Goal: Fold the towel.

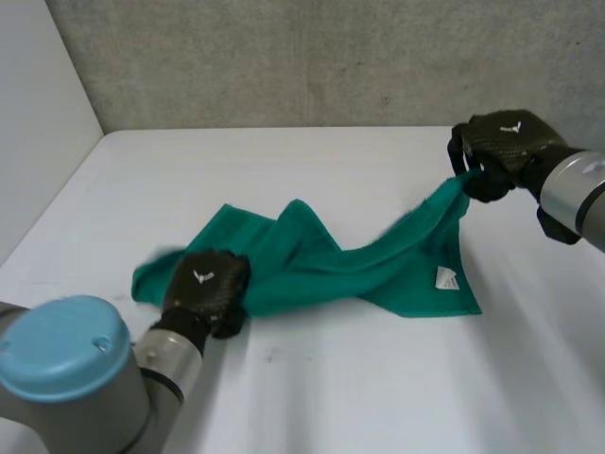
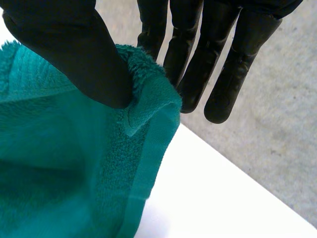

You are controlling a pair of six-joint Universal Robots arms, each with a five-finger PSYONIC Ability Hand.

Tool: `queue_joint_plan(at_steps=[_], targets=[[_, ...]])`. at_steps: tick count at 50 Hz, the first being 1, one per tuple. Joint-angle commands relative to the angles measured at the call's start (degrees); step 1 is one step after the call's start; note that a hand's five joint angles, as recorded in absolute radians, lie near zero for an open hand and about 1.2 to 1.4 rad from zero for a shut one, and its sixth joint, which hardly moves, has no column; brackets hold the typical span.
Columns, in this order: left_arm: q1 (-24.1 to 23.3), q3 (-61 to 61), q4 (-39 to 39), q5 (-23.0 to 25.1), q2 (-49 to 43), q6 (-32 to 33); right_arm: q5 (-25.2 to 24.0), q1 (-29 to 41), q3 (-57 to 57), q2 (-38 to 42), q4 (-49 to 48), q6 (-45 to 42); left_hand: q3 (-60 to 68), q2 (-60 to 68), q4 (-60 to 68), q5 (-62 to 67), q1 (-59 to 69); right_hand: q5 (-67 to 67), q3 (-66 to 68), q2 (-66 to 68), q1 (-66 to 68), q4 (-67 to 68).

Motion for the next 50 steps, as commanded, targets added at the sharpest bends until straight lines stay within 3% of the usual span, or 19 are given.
queue_joint_plan(at_steps=[1,2,8,14,17,24,38,45,47,50], targets=[[-1.51,6.08,-6.29,-5.09,-2.22,0.04,1.28,-0.17,3.25,0.67,-0.96,-1.81,-30.35,-30.50,-30.44,-29.04,-29.24,12.98,12.01,12.52,24.99,11.60],[-1.16,7.21,-7.17,-5.01,-1.96,0.13,1.20,-0.34,3.60,0.67,-1.14,-1.81,-36.57,-36.72,-36.67,-35.26,-35.47,12.98,12.01,12.52,24.99,11.60],[2.53,12.58,-10.16,-2.38,-0.47,0.31,1.20,-0.43,6.41,0.50,-2.90,-2.25,-36.97,-37.12,-37.06,-35.66,-35.87,12.98,12.01,12.52,24.99,11.60],[8.16,17.42,-15.17,5.37,-1.34,1.28,0.93,-0.69,9.66,0.32,-3.69,-4.53,-35.63,-35.78,-35.72,-34.31,-34.52,12.98,12.01,12.52,24.99,11.60],[10.09,20.14,-21.56,8.26,-4.67,6.44,0.93,-0.69,11.16,0.32,-3.87,-6.03,-35.46,-35.61,-35.55,-34.14,-34.35,12.98,12.01,12.52,24.99,11.60],[12.55,19.53,-29.58,7.91,-5.91,10.86,0.93,-0.78,13.18,-0.03,-4.13,-7.87,-35.96,-36.11,-36.05,-34.65,-34.85,12.98,12.01,12.52,24.99,11.60],[12.47,15.40,-26.96,4.32,-6.00,4.70,0.84,-0.87,16.52,-0.03,-6.68,-8.05,-35.63,-35.78,-35.72,-34.31,-34.52,12.98,12.01,12.52,24.99,11.60],[13.08,15.14,-20.10,-0.96,-8.64,4.70,1.37,-0.87,17.75,-0.03,-7.12,-9.37,-17.29,-17.44,-17.38,-15.98,-16.18,12.98,12.01,12.52,24.99,11.60],[14.13,13.57,-15.11,-4.72,-8.12,4.53,1.98,-1.13,18.11,0.06,-7.03,-11.04,16.15,16.00,16.06,17.47,17.26,12.98,12.01,12.52,24.99,11.60],[14.84,11.63,-12.72,-5.01,-5.75,4.79,3.30,-2.18,18.02,-0.29,-6.68,-13.40,16.33,16.18,16.24,17.64,17.44,12.98,12.01,12.52,24.99,11.60]])
